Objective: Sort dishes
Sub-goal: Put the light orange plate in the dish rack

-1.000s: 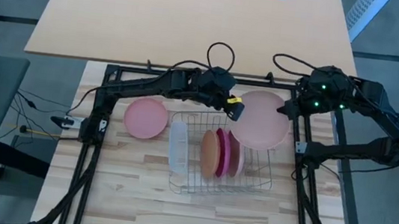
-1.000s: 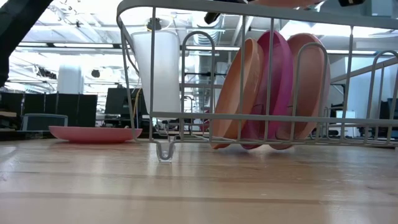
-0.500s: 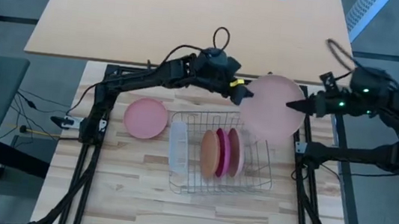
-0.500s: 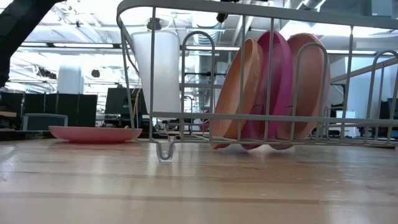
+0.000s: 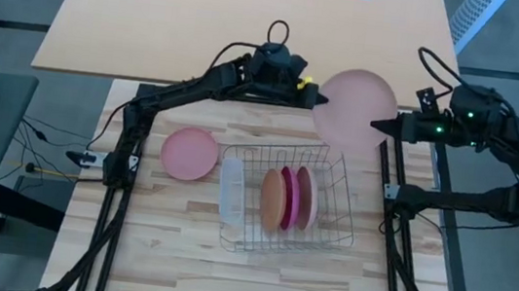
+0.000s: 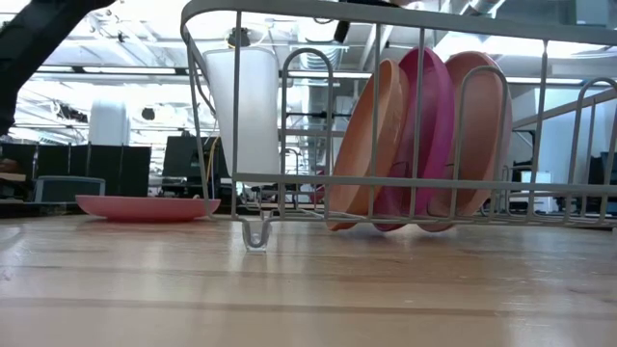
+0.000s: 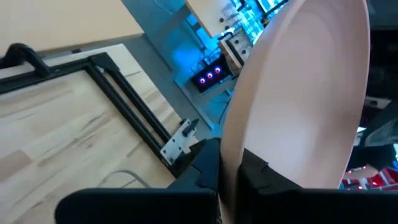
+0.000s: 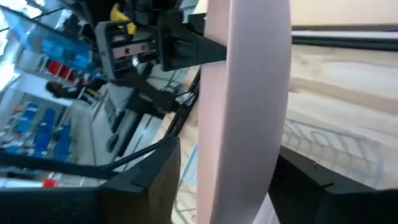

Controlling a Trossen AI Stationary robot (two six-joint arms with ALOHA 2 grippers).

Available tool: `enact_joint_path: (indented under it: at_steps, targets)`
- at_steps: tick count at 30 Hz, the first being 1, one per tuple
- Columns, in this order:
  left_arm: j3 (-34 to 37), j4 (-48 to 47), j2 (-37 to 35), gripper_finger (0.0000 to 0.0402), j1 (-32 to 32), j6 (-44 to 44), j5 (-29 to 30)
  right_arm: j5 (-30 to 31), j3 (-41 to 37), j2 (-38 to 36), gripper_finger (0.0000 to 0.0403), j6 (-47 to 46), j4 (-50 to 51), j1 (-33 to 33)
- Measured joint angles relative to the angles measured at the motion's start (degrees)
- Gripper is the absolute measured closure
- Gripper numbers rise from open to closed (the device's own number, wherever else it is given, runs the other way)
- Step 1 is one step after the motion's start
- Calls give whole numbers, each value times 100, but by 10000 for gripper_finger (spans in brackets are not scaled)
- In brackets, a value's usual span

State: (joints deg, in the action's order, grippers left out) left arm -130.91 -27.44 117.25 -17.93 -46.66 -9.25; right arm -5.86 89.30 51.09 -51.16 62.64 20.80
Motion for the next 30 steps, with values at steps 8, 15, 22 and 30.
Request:
enact_joint_path:
  at_steps: [8, 15, 22, 30]
  targets:
    - [-7, -85, 0, 389, -58, -268, -103, 172, 0, 109, 271, -98, 265, 0]
    - [-9, -227, -5, 384, 79, -262, -7, 183, 0, 208, 327, -155, 594, 0]
    - [-9, -287, -7, 348, 170, -617, -183, 177, 0, 206, 335, -155, 887, -2]
    - [-9, -224, -4, 257, 168, -1136, -1332, 126, 0, 168, 338, -321, 1028, -7]
